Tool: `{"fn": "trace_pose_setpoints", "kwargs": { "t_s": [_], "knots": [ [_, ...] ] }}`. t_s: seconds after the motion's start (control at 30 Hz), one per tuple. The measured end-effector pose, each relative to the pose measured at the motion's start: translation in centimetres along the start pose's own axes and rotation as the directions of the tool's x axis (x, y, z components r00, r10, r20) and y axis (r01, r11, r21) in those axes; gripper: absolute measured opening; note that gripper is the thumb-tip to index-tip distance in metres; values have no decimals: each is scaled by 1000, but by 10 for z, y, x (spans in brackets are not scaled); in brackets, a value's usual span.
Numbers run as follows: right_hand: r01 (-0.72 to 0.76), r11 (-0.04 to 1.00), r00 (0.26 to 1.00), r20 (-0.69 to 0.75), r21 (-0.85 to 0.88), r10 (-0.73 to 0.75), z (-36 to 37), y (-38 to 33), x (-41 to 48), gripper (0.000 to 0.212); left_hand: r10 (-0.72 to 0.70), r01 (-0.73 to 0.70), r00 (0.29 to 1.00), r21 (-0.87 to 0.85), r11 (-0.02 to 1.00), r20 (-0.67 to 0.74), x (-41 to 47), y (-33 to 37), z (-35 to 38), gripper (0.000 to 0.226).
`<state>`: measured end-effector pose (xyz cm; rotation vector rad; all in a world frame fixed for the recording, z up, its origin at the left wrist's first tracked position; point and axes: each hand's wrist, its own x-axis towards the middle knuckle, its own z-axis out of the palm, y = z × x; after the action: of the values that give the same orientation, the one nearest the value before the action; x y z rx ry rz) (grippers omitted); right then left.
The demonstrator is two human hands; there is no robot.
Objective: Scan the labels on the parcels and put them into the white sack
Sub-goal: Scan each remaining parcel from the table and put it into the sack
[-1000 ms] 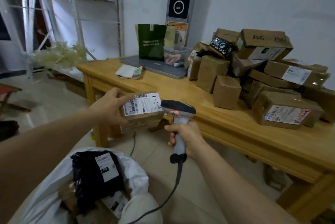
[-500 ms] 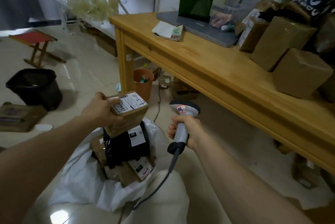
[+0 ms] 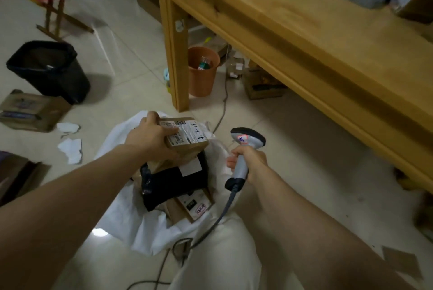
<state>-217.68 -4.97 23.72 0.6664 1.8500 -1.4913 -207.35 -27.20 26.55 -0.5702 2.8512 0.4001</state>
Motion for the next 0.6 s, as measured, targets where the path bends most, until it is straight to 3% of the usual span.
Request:
{"fn": "trace_pose_setpoints", "kwargs": {
  "t_s": [0.13,0.37,0.53,0.6],
  "knots": [
    [-35,992,997,-68,-119,27,3,5,41,35,-32,33,995,1,999,96,19,3,23,79],
    [-96,938,995,-10,-332,98,21,12,91,46,-54,57,985,-16,998,162,44,-7,48,81],
    [-53,957,994,80,-284,79,18,30,121,21,-57,66,983,-46,997,174,51,-23,51,83],
    [-56,936,990,101,-346,96,20,33,127,16,-51,60,984,-48,997,172,52,-26,52,82]
  ]
}}
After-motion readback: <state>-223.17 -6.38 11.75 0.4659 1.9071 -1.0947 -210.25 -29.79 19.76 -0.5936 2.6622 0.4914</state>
